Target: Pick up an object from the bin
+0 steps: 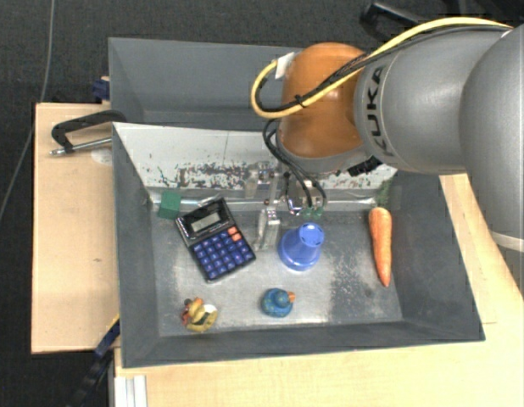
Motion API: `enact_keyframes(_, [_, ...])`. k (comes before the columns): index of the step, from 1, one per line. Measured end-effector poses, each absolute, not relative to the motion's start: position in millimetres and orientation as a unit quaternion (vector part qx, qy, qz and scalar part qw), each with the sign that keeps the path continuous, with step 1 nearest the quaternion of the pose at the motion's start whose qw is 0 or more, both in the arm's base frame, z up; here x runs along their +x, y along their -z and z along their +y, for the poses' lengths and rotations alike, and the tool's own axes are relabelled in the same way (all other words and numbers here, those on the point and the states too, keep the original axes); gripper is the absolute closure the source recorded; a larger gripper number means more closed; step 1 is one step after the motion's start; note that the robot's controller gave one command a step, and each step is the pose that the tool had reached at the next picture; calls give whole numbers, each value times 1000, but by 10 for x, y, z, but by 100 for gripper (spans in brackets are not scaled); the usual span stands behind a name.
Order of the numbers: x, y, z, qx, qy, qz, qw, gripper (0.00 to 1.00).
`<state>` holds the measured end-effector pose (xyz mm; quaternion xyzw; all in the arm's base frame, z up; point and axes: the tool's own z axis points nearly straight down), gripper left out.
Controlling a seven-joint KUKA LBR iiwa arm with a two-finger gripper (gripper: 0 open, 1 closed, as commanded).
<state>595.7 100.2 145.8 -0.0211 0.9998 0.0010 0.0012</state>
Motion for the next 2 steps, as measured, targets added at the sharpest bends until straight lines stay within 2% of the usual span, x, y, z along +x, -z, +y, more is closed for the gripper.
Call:
enact_keyframes(1, [5729, -1546, 1435, -138, -1, 990, 2, 0])
enact_keyframes(2, [5719, -1581, 1446, -88, -2, 996, 3, 0])
